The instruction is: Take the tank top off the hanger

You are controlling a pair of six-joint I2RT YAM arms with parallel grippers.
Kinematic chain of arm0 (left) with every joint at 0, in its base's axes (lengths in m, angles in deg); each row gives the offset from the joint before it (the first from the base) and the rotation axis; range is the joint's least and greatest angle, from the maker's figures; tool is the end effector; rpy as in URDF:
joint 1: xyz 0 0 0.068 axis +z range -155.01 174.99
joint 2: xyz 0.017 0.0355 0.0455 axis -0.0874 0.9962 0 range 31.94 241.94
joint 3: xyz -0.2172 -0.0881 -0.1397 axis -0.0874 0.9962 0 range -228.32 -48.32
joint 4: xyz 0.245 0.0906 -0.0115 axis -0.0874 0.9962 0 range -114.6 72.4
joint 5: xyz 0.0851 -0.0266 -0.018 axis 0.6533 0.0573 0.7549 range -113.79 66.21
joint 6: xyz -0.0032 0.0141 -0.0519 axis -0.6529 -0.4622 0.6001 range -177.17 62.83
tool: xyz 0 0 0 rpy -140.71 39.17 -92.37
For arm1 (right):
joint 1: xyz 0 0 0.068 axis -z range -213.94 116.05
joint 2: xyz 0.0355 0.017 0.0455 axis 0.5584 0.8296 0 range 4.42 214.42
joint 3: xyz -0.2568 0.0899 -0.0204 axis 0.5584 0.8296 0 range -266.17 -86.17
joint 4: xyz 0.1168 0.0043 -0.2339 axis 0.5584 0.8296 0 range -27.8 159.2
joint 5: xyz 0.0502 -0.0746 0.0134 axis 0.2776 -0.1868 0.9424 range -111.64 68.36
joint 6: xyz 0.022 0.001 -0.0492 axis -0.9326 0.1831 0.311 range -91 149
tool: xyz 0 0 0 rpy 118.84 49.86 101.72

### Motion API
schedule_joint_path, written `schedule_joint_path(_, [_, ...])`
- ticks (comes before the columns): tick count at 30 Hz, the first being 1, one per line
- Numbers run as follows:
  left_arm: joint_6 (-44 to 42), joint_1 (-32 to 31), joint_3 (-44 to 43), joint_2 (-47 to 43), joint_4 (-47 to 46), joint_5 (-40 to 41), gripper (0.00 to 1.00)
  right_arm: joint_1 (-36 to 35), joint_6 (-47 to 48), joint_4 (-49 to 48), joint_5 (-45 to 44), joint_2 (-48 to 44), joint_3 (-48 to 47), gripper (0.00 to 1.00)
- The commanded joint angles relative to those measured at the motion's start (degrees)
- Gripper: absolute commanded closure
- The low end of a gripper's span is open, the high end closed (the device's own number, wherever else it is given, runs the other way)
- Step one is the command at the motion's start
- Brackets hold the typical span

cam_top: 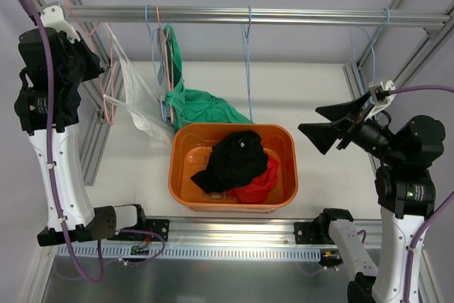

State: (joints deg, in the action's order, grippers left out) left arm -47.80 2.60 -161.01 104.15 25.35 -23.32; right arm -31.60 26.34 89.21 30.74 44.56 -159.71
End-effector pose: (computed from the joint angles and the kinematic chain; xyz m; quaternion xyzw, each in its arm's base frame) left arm 0.1931 0.0261 0.5516 -0.1153 0.7543 -0.0068 0.6463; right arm 0.0859 0.0248 0.4793 -0.3026 0.6119 0.2960 0.6681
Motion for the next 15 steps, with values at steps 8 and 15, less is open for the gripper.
schedule_joint_path(8, [-2.7,0.5,8.6,-15.7,-2.9,12.8,1.0,-2.3,-9.7,-12.8,5.0,1.4,-0.1,0.01])
schedule_joint_path(15, [-0.9,0.5,22.6,-30.4,-2.1,8.7,1.0,-15.3,-12.1,-17.3,2.9,7.6,-7.0,0.0])
